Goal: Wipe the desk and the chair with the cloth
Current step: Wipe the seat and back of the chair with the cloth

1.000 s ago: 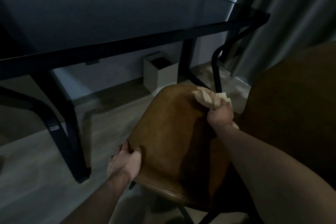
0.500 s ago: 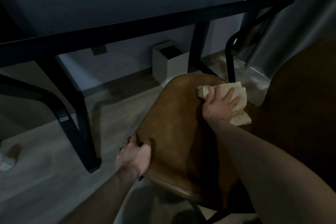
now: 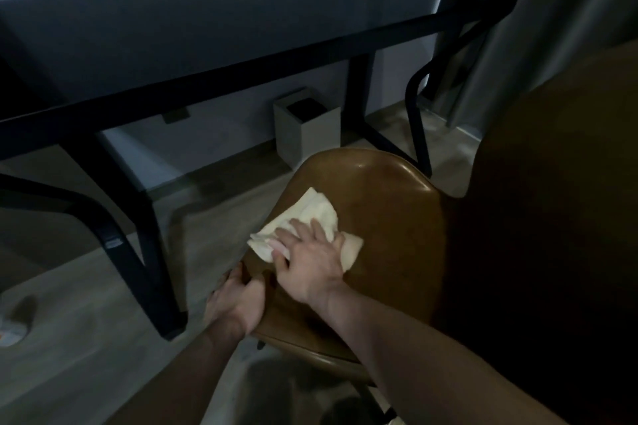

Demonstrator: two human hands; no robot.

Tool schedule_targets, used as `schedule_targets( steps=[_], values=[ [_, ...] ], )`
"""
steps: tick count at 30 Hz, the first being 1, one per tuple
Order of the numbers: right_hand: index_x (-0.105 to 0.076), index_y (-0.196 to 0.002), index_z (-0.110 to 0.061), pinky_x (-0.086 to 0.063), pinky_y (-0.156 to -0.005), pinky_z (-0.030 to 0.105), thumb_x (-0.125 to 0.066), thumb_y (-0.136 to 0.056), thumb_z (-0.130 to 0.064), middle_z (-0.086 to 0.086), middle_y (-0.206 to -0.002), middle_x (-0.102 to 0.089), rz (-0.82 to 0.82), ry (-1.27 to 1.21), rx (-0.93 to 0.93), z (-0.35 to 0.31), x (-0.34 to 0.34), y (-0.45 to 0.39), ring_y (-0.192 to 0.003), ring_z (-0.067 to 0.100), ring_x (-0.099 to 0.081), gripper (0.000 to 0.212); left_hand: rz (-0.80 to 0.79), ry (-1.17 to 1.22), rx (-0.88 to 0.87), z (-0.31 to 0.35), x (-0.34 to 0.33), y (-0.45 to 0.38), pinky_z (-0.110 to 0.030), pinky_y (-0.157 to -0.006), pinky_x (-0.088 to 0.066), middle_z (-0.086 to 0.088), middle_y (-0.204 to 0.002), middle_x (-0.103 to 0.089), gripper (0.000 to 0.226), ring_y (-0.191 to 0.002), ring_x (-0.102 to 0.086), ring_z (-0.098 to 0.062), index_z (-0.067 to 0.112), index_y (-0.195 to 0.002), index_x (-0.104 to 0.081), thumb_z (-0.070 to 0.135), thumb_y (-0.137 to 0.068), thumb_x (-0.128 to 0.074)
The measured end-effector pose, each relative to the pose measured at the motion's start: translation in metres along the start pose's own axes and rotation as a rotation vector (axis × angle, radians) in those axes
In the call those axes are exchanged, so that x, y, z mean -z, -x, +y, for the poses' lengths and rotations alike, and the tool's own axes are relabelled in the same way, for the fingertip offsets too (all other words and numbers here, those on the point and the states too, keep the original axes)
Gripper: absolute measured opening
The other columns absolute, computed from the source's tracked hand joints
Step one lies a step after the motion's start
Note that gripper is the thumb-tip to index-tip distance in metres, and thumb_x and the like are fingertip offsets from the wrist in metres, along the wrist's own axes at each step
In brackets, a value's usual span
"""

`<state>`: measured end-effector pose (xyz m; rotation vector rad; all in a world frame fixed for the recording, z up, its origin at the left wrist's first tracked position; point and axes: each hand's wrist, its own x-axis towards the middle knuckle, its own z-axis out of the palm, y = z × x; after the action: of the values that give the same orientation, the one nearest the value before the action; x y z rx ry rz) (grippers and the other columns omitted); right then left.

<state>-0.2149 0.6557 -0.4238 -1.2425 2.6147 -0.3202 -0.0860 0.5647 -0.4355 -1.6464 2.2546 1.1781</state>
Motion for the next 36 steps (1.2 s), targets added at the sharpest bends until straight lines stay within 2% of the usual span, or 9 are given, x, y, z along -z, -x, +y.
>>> schedule_targets(
  steps=[4, 7, 10, 16, 21, 25, 29, 33, 36],
  values=[
    [-0.039, -0.159, -0.042, -0.022, -0.116, 0.061, -0.041, -0.103, -0.055, -0.010, -0.172, -0.027, -0.092, -0.016, 0.003, 0.005, 0.019, 0.018, -0.157, 0.023, -0.022, 0.057, 0.019, 0.066, 0.019, 0.002, 0.002, 0.006, -0.044, -0.122, -0.031, -0.006, -0.166, -0.038, 0.071, -0.148, -0.039, -0.035, 0.040, -0.163, -0.030, 0.055, -0.094, -0.034],
    [-0.037, -0.160, -0.042, -0.021, -0.120, 0.059, -0.041, -0.104, -0.054, -0.010, -0.172, -0.026, -0.169, -0.063, -0.045, 0.003, 0.032, 0.041, -0.158, 0.021, -0.021, 0.057, 0.046, 0.079, 0.032, 0.006, 0.004, 0.011, -0.040, -0.122, -0.029, -0.006, -0.166, -0.038, 0.061, -0.149, -0.038, -0.034, 0.037, -0.162, -0.035, 0.050, -0.103, -0.036],
    [-0.034, -0.161, -0.043, -0.020, -0.122, 0.060, -0.044, -0.105, -0.051, -0.011, -0.172, -0.024, -0.201, -0.095, -0.072, 0.002, 0.035, 0.071, -0.159, 0.020, -0.019, 0.058, 0.031, 0.089, 0.045, 0.008, 0.006, 0.017, -0.039, -0.122, -0.028, -0.006, -0.167, -0.038, 0.060, -0.150, -0.038, -0.034, 0.035, -0.163, -0.034, 0.047, -0.103, -0.038],
    [-0.027, -0.163, -0.049, -0.009, -0.126, 0.061, -0.041, -0.108, -0.052, -0.016, -0.175, -0.005, -0.259, -0.207, -0.100, 0.009, 0.025, 0.065, -0.162, 0.020, 0.000, 0.057, 0.024, 0.130, 0.032, 0.008, 0.009, 0.013, -0.037, -0.122, -0.028, -0.007, -0.167, -0.038, 0.060, -0.150, -0.038, -0.033, 0.033, -0.162, -0.036, 0.045, -0.103, -0.040],
    [-0.011, -0.165, -0.049, -0.001, -0.125, 0.070, -0.034, -0.107, -0.057, -0.014, -0.176, 0.013, -0.299, -0.148, -0.103, 0.014, 0.013, 0.028, -0.162, 0.024, 0.016, 0.063, 0.028, 0.132, 0.028, 0.012, 0.010, -0.009, -0.039, -0.121, -0.032, -0.011, -0.163, -0.042, 0.056, -0.146, -0.041, -0.037, 0.033, -0.159, -0.042, 0.046, -0.105, -0.038],
    [-0.005, -0.166, -0.049, 0.007, -0.123, 0.074, -0.030, -0.107, -0.061, -0.012, -0.175, 0.018, -0.266, -0.099, -0.122, 0.010, 0.007, -0.004, -0.161, 0.026, 0.021, 0.065, 0.020, 0.150, 0.042, 0.013, 0.012, -0.029, -0.045, -0.119, -0.035, -0.015, -0.157, -0.049, 0.060, -0.140, -0.046, -0.039, 0.025, -0.154, -0.050, 0.050, -0.101, -0.038],
    [-0.005, -0.166, -0.046, 0.007, -0.123, 0.072, -0.029, -0.106, -0.064, -0.008, -0.176, 0.015, -0.197, -0.055, -0.100, 0.011, 0.003, -0.026, -0.161, 0.029, 0.018, 0.067, -0.012, 0.119, 0.002, 0.017, 0.021, -0.045, -0.044, -0.118, -0.037, -0.009, -0.159, -0.048, 0.065, -0.142, -0.047, -0.039, 0.041, -0.155, -0.046, 0.049, -0.091, -0.039],
    [-0.012, -0.166, -0.045, 0.000, -0.123, 0.074, -0.031, -0.107, -0.060, -0.006, -0.177, 0.006, -0.106, -0.016, -0.105, 0.014, 0.000, -0.042, -0.163, 0.030, 0.011, 0.065, -0.023, 0.111, 0.001, 0.020, 0.025, -0.056, -0.042, -0.120, -0.035, -0.006, -0.161, -0.047, 0.076, -0.144, -0.046, -0.037, 0.043, -0.155, -0.045, 0.053, -0.080, -0.037],
    [-0.014, -0.166, -0.043, -0.003, -0.122, 0.076, -0.034, -0.108, -0.054, -0.003, -0.177, 0.001, -0.043, 0.038, -0.158, 0.022, 0.001, -0.056, -0.162, 0.034, 0.006, 0.063, -0.022, 0.125, -0.001, 0.017, 0.025, -0.058, -0.043, -0.120, -0.035, -0.006, -0.161, -0.047, 0.073, -0.144, -0.045, -0.037, 0.044, -0.156, -0.043, 0.056, -0.085, -0.039]
  ],
)
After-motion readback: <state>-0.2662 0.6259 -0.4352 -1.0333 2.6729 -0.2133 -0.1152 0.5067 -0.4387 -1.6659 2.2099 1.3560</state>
